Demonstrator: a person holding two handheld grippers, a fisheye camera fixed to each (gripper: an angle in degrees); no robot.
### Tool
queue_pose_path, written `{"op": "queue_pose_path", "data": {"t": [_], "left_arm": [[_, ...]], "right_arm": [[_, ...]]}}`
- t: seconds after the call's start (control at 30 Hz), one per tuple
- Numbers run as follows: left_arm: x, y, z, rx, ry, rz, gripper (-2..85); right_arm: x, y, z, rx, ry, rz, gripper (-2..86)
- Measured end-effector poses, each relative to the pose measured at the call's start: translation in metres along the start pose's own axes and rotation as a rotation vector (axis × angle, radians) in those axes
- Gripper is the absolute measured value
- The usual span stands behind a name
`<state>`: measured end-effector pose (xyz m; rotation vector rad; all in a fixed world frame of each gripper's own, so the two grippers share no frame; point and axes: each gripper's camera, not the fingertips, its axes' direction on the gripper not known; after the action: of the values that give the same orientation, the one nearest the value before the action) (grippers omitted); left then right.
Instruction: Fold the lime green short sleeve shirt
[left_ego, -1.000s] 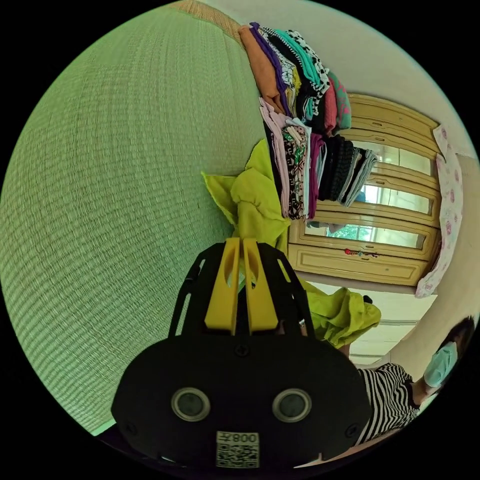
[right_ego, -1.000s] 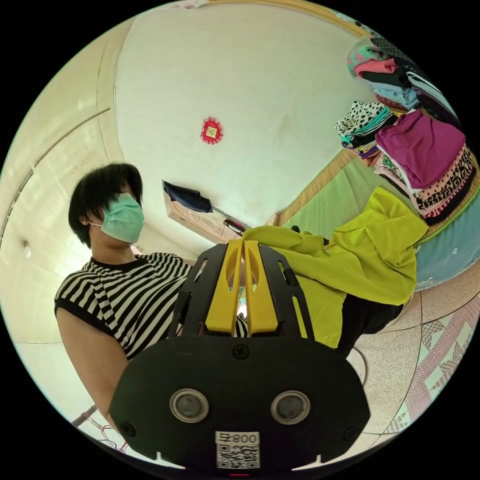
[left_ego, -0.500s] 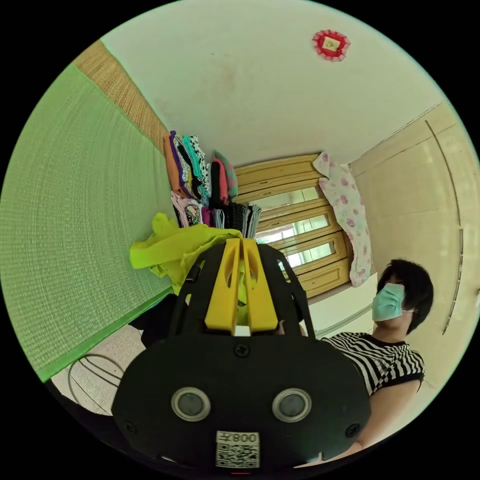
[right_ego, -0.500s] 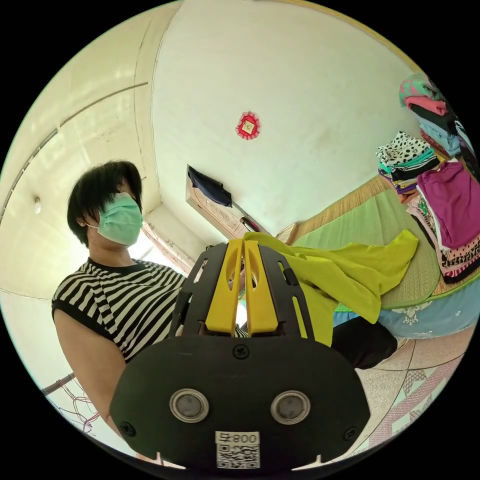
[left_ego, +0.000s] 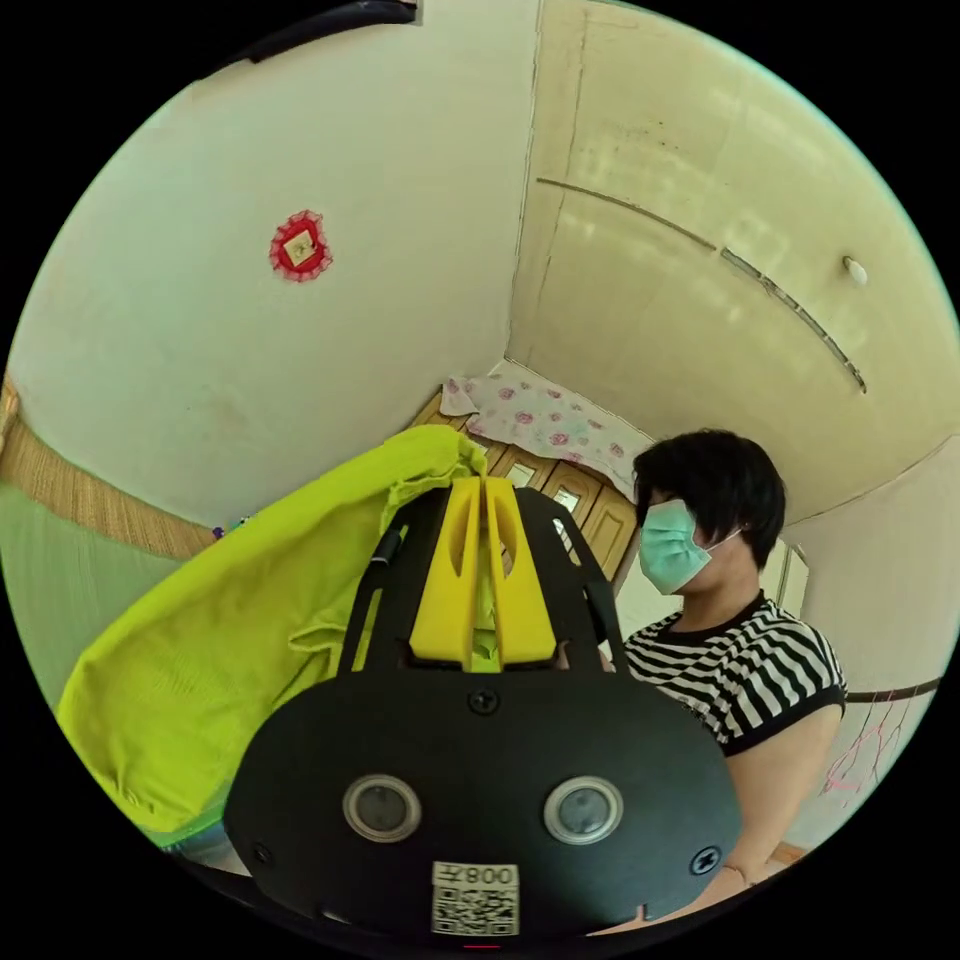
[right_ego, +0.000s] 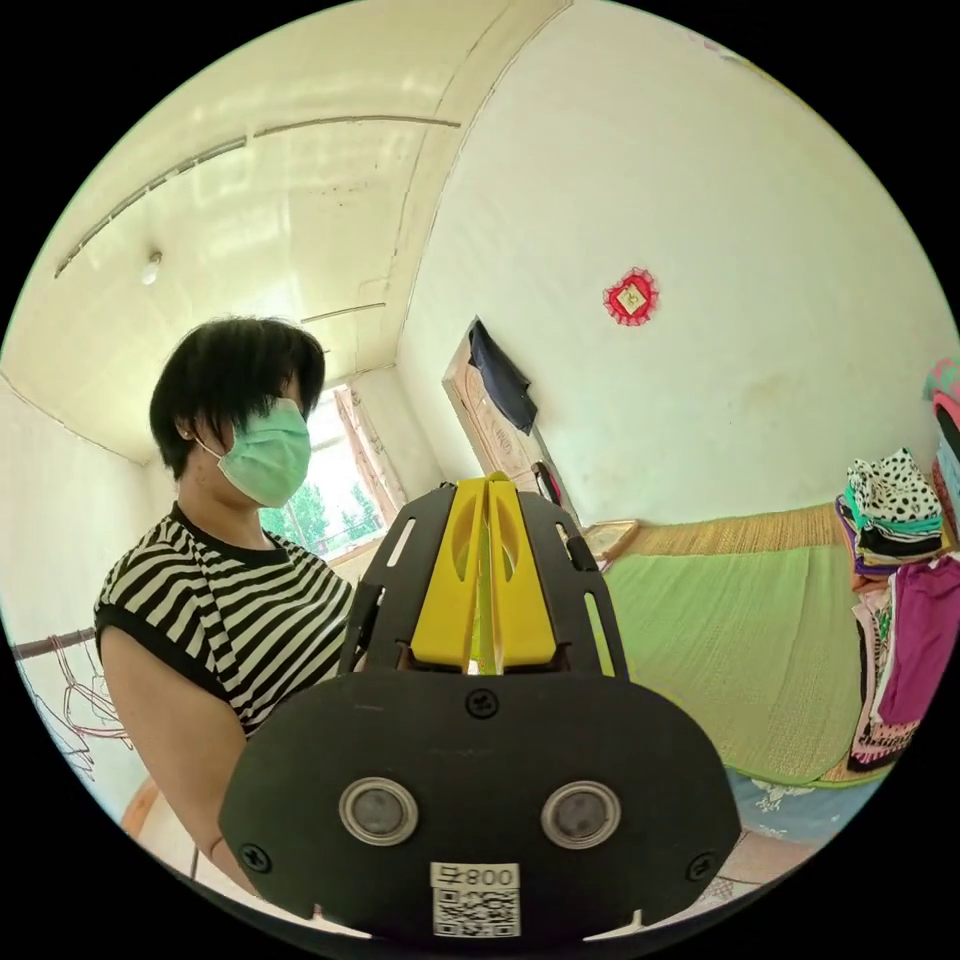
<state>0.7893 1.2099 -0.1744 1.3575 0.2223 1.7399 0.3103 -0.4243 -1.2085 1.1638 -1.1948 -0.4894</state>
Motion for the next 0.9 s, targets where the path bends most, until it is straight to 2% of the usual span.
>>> {"op": "queue_pose_path", "data": {"t": [0.23, 0.43, 0.9], "left_arm": [[0.109, -0.023, -0.111, 0.058, -0.002, 0.258, 0.5], [0.154, -0.028, -0.175, 0.062, -0.087, 0.384, 0.5], [0.088, -0.027, -0.243, 0.084, -0.083, 0.348, 0.5]], "right_arm": [[-0.067, 0.004, 0.014, 0.048, -0.040, -0.146, 0.1], [-0.105, 0.026, 0.031, 0.052, -0.024, -0.222, 0.1], [-0.099, 0.121, 0.100, 0.009, 0.054, -0.214, 0.1]]}}
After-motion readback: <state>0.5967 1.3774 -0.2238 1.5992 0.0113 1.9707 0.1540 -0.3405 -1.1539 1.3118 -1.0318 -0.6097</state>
